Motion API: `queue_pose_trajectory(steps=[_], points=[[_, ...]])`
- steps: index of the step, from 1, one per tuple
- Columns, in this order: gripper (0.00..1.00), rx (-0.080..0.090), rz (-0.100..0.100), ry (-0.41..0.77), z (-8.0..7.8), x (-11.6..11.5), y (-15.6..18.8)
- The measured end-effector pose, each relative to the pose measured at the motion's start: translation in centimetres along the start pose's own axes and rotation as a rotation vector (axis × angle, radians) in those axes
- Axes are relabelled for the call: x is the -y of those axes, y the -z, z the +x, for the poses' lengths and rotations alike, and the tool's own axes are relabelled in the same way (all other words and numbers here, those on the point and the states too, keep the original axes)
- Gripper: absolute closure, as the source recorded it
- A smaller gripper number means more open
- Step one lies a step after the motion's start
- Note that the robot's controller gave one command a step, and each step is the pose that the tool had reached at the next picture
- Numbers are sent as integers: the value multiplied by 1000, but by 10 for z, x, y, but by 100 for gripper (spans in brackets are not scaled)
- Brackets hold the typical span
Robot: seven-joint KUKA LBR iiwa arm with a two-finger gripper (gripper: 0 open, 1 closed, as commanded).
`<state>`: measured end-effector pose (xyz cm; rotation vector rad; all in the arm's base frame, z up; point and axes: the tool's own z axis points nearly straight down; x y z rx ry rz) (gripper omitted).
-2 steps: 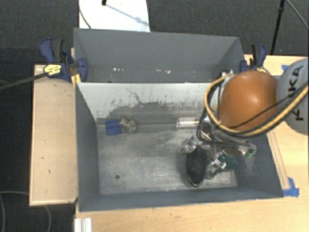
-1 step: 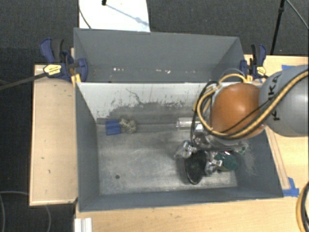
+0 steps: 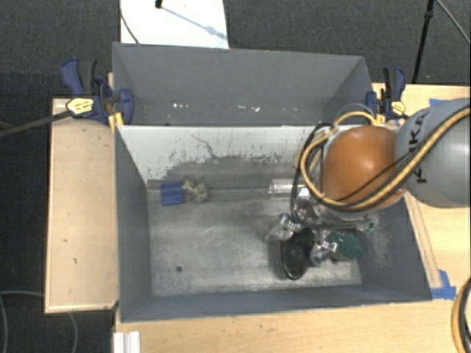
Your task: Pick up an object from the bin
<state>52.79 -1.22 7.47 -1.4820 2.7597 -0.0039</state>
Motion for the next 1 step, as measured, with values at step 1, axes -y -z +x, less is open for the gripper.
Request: queue_pose_trajectory(steps=[1], points=[[100,-4,-3,298,38,3,180]])
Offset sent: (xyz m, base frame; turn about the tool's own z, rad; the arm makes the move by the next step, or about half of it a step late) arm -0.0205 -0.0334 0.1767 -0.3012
